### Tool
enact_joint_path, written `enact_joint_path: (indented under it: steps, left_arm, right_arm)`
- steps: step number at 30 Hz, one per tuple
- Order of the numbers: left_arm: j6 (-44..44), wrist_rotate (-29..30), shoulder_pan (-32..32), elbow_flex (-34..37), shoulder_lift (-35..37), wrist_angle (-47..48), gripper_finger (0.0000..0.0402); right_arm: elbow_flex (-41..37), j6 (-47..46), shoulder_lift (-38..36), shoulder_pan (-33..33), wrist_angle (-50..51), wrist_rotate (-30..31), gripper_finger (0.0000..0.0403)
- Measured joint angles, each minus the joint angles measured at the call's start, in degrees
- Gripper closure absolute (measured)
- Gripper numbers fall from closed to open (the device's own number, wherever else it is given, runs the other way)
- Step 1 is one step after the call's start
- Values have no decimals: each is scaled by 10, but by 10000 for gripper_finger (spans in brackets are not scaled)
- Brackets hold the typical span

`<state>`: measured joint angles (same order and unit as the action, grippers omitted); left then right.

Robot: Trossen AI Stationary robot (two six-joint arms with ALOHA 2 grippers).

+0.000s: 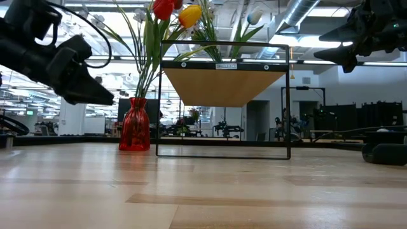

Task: Pick and place flowers into a vace then onto a shelf
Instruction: Put the red flower vase with flowers on the shelf

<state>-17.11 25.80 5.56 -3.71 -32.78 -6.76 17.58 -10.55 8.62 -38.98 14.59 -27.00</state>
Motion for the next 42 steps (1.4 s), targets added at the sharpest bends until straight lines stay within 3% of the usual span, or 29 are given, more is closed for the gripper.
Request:
enact_joint_path:
  steps: [10, 28, 42]
  left_arm:
    - [46, -17, -28, 0, -87, -61, 127]
    - [110, -286, -222, -1, -280, -251, 123]
    - [192, -419, -294, -1, -351, -316, 123]
  right_arm:
    - [0, 0, 0, 0, 0, 0, 147]
    - [0, 0, 0, 0, 0, 0, 147]
    - [0, 0, 0, 0, 0, 0, 147]
